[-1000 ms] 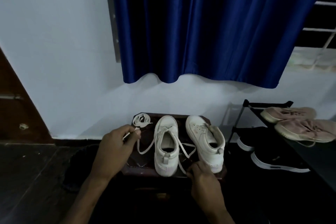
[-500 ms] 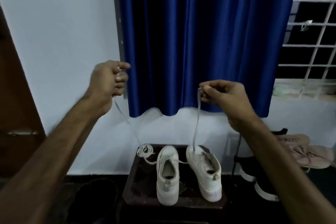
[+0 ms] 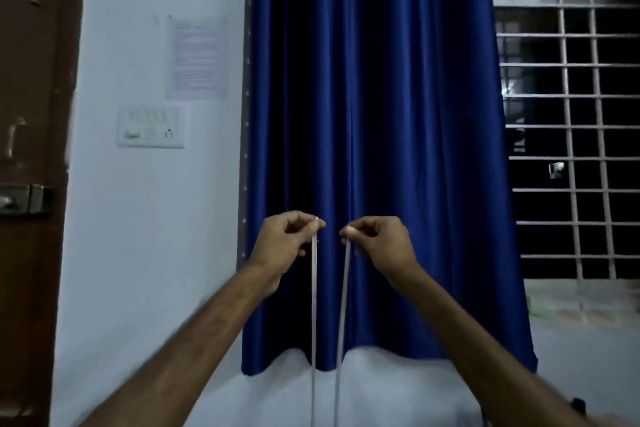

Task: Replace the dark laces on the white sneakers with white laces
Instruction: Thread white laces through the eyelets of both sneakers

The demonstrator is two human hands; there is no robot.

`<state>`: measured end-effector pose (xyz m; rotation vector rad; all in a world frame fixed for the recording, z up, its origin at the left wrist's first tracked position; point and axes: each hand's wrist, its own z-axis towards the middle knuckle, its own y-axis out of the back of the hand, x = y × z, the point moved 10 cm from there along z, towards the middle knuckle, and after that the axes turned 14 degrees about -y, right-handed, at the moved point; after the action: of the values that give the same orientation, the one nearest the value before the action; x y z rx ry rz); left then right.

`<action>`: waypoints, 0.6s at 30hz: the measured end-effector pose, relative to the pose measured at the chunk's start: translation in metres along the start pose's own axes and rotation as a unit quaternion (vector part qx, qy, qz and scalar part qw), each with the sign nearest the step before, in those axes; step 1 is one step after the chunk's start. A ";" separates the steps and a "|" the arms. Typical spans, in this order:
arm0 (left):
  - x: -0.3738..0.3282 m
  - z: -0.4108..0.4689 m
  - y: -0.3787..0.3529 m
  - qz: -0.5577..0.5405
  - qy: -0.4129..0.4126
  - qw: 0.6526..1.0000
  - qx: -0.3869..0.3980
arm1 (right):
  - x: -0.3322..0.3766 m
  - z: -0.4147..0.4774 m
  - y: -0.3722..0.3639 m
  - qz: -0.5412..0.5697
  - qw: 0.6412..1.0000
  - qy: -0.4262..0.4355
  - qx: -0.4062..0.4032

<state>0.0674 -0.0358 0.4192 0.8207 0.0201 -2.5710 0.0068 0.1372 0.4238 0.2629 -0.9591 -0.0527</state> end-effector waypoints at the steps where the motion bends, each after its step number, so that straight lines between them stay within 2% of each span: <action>1: 0.002 0.001 -0.002 0.016 0.006 1.000 0.005 | 0.003 0.002 0.000 -0.012 1.000 0.008 -0.003; 5: 0.006 0.000 -0.003 0.017 0.034 0.999 -0.022 | 0.008 0.009 0.002 -0.022 0.999 0.023 -0.021; 9: 0.003 0.000 -0.002 0.021 0.027 0.998 -0.050 | 0.005 0.011 0.001 0.006 1.000 0.012 -0.023; 14: -0.002 0.007 -0.006 0.041 0.012 0.998 -0.042 | 0.012 0.015 -0.009 0.006 1.000 0.021 0.010; 18: -0.002 0.007 -0.008 0.003 0.034 0.998 -0.050 | 0.014 0.016 -0.015 0.049 0.997 0.014 0.051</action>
<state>0.0618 -0.0289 0.4246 0.8674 0.1660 -2.5136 0.0024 0.1174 0.4402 0.3100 -0.9467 0.0901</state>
